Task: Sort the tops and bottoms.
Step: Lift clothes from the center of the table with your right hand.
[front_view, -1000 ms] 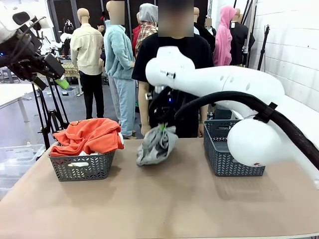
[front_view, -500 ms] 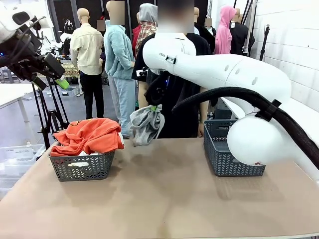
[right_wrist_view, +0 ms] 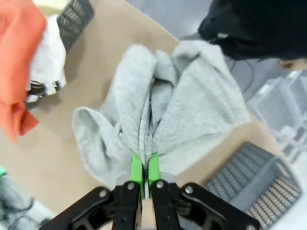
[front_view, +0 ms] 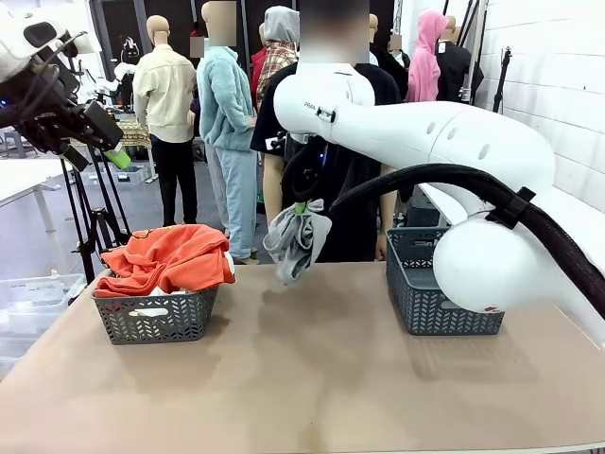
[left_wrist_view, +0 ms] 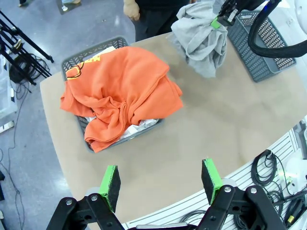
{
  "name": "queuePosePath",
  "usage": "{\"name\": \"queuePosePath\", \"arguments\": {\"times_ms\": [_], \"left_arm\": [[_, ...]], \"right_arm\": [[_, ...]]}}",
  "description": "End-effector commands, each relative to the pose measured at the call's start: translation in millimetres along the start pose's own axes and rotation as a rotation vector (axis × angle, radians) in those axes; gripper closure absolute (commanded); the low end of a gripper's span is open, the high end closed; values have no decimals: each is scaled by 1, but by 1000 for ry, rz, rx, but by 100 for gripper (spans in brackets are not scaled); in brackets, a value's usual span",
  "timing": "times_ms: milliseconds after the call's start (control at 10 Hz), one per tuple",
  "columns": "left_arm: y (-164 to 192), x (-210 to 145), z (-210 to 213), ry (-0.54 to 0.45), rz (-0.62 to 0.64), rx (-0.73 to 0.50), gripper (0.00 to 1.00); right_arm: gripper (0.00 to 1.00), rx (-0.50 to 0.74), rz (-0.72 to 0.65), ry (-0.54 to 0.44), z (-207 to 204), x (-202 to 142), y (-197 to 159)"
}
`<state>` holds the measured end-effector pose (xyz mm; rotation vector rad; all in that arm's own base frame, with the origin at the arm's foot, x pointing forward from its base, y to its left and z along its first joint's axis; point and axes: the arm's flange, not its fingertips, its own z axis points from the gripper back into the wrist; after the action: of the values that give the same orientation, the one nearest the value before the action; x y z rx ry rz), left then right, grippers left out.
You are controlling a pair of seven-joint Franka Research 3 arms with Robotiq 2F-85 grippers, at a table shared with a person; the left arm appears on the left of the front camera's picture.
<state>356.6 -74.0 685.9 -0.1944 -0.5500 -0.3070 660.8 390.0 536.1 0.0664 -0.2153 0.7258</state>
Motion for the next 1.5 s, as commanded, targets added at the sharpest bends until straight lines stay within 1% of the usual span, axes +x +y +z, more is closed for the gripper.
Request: {"name": "queuePosePath", "arguments": {"times_ms": [0, 100, 200, 300, 400, 500, 700, 800, 1400], "left_arm": [[0, -2, 2, 5, 7, -5, 12], [0, -2, 2, 5, 7, -5, 12], [0, -2, 2, 5, 7, -5, 12], [0, -2, 2, 5, 7, -5, 12], [0, -2, 2, 5, 7, -5, 12], [0, -2, 2, 5, 7, -5, 12], [0, -2, 2, 5, 7, -5, 12], [0, -2, 2, 5, 7, -5, 12], [0, -2, 2, 5, 7, -5, 12]], "right_arm": [[100, -162, 39, -24, 53, 13, 5], [100, -217, 25, -13, 79, 15, 6], [100, -245, 38, 12, 103, 12, 9], [100, -279, 54, 2, 124, 9, 11], [100, -290, 71, -33, 142, 9, 15], [100, -302, 92, -48, 150, 10, 21], [100, -332, 103, -66, 155, 10, 28], [100, -277, 77, -60, 147, -25, 27], [100, -277, 77, -60, 147, -25, 27]]}}
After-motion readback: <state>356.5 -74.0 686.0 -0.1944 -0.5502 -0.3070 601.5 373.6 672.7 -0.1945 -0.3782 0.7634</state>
